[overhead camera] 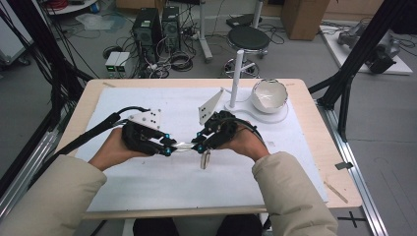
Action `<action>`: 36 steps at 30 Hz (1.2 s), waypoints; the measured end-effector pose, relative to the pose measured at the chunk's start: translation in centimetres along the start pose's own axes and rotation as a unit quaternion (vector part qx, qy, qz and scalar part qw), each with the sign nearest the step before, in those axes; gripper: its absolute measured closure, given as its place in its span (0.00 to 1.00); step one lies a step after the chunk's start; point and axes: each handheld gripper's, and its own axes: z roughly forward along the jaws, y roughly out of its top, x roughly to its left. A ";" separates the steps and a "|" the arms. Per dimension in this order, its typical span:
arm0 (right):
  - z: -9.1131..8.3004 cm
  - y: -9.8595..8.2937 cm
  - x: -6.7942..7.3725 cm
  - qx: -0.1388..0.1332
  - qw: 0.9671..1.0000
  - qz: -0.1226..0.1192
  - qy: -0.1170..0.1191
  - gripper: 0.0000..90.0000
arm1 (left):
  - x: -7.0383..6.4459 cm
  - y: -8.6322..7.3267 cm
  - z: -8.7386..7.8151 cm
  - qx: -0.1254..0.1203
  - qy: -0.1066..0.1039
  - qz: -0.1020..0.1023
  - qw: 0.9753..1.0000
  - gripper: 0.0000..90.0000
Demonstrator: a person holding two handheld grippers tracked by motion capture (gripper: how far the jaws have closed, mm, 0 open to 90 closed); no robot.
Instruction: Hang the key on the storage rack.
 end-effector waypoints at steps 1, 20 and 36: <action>0.0 0.0 0.0 -0.001 1.000 -0.002 0.002 0.83 | 0.0 0.0 0.0 0.000 -0.001 0.005 1.000 0.82; -3.2 -1.6 -0.3 -0.096 0.993 0.058 -0.030 0.83 | -1.1 -2.8 -4.0 -0.126 0.099 0.000 0.987 0.06; -6.7 -5.2 -0.4 -0.198 0.965 0.144 -0.097 0.83 | -2.2 -5.9 -7.8 -0.202 0.202 -0.105 0.953 0.02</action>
